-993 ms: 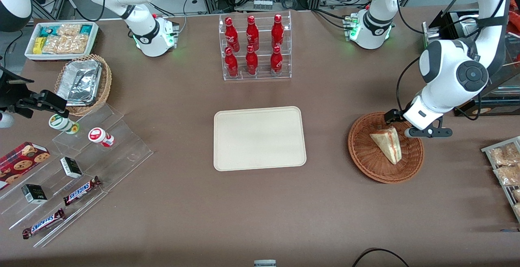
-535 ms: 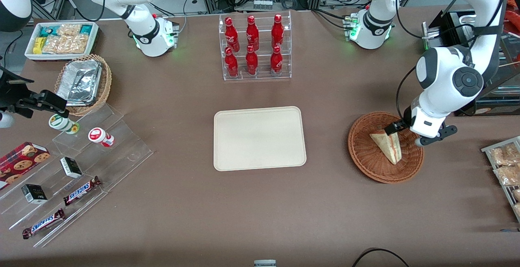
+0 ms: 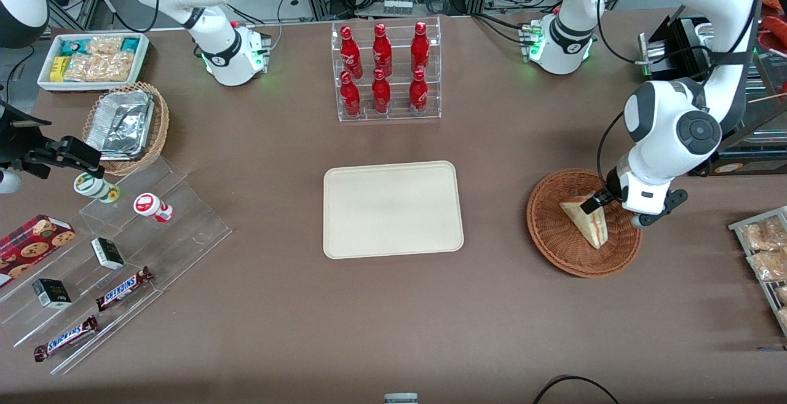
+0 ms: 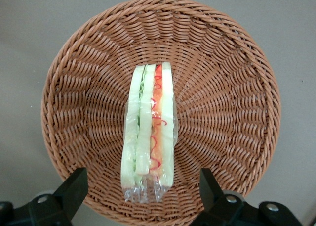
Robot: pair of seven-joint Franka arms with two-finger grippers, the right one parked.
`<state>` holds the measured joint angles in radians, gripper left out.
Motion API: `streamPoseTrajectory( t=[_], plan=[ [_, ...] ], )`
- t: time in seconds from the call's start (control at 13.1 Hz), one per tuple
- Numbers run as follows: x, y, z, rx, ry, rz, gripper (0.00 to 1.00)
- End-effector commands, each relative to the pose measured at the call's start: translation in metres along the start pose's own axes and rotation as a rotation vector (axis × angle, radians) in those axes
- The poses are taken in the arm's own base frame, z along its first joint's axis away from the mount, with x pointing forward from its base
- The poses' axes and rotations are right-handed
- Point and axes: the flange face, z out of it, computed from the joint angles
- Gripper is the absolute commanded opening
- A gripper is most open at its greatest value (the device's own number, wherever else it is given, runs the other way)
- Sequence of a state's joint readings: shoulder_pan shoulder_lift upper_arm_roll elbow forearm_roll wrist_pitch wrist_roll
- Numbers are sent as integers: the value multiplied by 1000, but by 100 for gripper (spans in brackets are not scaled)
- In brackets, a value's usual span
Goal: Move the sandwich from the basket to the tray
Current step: 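Lower the left gripper and close it on the sandwich's upright edge, then lift the sandwich and carry it with the left gripper over the tray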
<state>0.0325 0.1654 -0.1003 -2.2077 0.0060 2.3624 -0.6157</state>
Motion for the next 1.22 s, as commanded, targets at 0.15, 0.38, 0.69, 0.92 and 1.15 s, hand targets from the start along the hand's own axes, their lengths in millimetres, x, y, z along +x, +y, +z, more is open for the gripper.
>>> streamPoseTrajectory(
  t=[0.15, 0.38, 0.69, 0.92, 1.15],
  plan=[
    [3, 3, 27, -1, 11, -9, 100],
    [4, 3, 40, -3, 6, -11, 100],
    [3, 2, 50, 6, -10, -15, 58],
    [-2, -2, 53, 17, -22, -6, 0],
    [-3, 3, 23, 24, -24, 77, 0]
  ],
)
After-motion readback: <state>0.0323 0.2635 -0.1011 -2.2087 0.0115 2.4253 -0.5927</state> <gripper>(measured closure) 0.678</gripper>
